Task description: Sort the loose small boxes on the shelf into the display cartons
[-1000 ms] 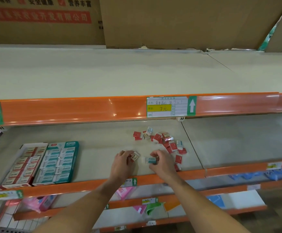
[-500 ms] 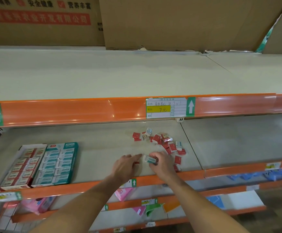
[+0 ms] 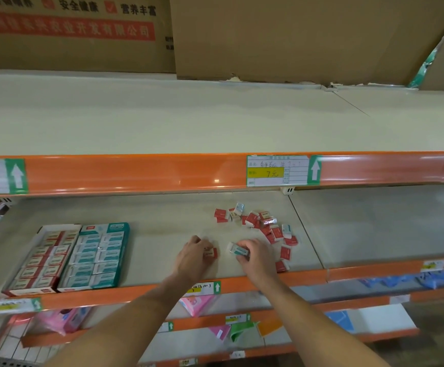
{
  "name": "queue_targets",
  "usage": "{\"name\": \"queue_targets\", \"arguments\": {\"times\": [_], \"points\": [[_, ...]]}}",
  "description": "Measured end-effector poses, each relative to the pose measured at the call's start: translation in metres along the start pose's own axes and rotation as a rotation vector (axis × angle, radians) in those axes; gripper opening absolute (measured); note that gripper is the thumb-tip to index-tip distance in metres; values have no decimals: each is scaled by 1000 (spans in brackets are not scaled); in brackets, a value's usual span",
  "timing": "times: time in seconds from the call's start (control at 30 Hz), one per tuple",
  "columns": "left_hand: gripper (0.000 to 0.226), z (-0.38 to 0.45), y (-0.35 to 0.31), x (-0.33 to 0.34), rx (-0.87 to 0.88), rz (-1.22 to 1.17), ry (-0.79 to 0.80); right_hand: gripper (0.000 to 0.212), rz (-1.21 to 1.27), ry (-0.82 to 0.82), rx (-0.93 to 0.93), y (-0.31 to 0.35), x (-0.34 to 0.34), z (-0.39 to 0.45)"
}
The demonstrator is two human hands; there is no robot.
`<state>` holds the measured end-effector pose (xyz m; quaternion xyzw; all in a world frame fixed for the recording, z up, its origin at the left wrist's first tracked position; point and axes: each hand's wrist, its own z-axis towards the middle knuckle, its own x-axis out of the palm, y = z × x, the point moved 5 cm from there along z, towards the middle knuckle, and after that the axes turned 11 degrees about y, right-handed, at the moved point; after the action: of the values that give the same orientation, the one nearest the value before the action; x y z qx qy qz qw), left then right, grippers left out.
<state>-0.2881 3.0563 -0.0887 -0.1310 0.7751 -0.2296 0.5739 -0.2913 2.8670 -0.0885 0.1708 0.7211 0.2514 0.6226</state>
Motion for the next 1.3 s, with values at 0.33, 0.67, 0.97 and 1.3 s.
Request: {"name": "queue_targets", "arguments": {"times": [0.33, 0.67, 0.97, 1.3], "points": [[31, -17, 38, -31, 24, 3, -136, 41, 45, 49, 25, 43, 27, 12], [32, -47, 102, -80, -11, -23, -199, 32, -7, 90, -87, 129, 77, 37], [39, -79, 171, -118, -78, 10, -231, 32, -8, 127, -188, 210, 118, 47], [33, -108, 246, -166, -144, 32, -286, 34, -24, 174, -226, 290, 157, 53]]}}
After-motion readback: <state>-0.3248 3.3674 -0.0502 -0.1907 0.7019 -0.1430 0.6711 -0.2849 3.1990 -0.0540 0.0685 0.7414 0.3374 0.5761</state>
